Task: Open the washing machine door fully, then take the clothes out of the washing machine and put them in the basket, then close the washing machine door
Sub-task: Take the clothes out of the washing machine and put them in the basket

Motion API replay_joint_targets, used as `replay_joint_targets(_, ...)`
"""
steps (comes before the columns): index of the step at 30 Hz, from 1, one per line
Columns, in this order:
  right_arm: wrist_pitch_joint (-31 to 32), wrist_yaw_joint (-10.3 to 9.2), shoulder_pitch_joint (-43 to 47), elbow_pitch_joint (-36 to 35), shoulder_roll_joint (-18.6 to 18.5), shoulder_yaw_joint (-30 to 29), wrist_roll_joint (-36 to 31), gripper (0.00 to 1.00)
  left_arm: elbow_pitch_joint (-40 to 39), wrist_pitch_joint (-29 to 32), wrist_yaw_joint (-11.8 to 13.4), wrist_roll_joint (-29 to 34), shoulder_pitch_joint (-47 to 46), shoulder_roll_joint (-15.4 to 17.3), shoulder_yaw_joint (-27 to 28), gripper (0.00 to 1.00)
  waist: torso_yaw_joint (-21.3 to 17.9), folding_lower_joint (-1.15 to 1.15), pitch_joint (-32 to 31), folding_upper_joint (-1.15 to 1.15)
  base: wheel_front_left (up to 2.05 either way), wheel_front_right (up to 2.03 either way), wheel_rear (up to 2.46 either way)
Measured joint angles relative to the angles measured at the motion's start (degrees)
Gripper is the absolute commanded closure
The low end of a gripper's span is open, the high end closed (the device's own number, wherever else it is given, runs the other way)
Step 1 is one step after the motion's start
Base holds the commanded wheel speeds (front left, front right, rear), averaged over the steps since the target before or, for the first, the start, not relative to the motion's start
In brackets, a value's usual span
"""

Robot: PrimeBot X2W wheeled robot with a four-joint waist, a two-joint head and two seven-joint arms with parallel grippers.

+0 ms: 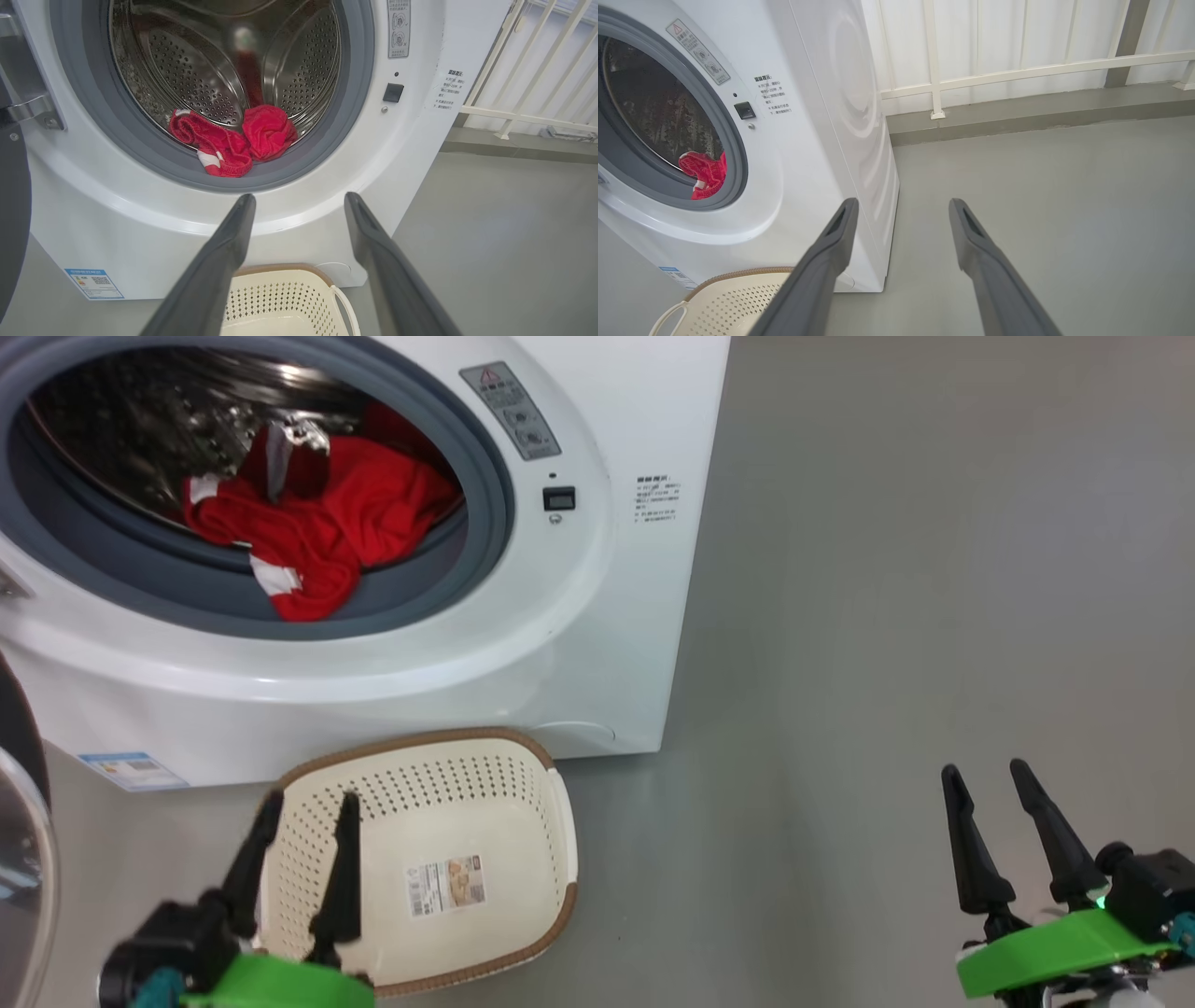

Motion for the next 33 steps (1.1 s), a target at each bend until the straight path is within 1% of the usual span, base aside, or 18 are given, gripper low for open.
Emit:
replay_joint_targets(4, 0.0, 0.0, -2.2, -0.2, 0.0, 0.3, 0.1, 0.0, 2.2, 0.0, 0.0, 2.0, -6.0, -0.2, 0.6, 0.0, -0.2, 0.0, 2.2, 0.0, 0.0, 0.0, 0.0)
replay_joint_targets(8, 0.0, 0.0, -4.2, -0.3, 0.1, 1.1, 0.2, 0.0, 5.3, 0.0, 0.2, 3.3, -14.0, -0.4, 1.3, 0.0, -0.5, 0.0, 5.1, 0.0, 0.0, 0.0, 0.0)
replay_joint_targets(13, 0.0, 0.0, -7.8, -0.6, 0.1, 1.9, 0.6, 0.0, 9.3, 0.0, 2.1, 4.6, -25.4, -1.0, 2.4, 0.0, -1.2, 0.0, 9.4, 0.0, 0.0, 0.0, 0.0)
replay_joint_targets(19, 0.0, 0.0, -12.1, -0.9, 0.5, 3.3, 2.2, 0.0, 17.3, 0.0, 2.8, 5.5, -37.8, -1.2, 4.0, 0.0, -2.7, 0.0, 15.2, 0.0, 0.0, 0.0, 0.0)
replay_joint_targets(26, 0.0, 0.0, -14.9, -1.0, 0.9, 3.9, 2.7, 0.0, 27.4, 0.0, 3.7, 5.7, -49.8, 1.3, 6.8, 0.0, -5.3, 0.0, 21.3, 0.0, 0.0, 0.0, 0.0)
replay_joint_targets(29, 0.0, 0.0, -15.9, -1.1, 1.0, 4.5, 3.1, 0.0, 31.3, 0.0, 4.4, 6.2, -54.0, 3.2, 7.4, 0.0, -6.5, 0.0, 23.5, 0.0, 0.0, 0.0, 0.0)
replay_joint_targets(33, 0.0, 0.0, -16.7, -1.3, 1.3, 5.0, 3.1, 0.0, 34.7, 0.0, 5.4, 7.5, -57.7, 5.5, 7.5, 0.0, -8.2, 0.0, 25.9, 0.0, 0.0, 0.0, 0.0)
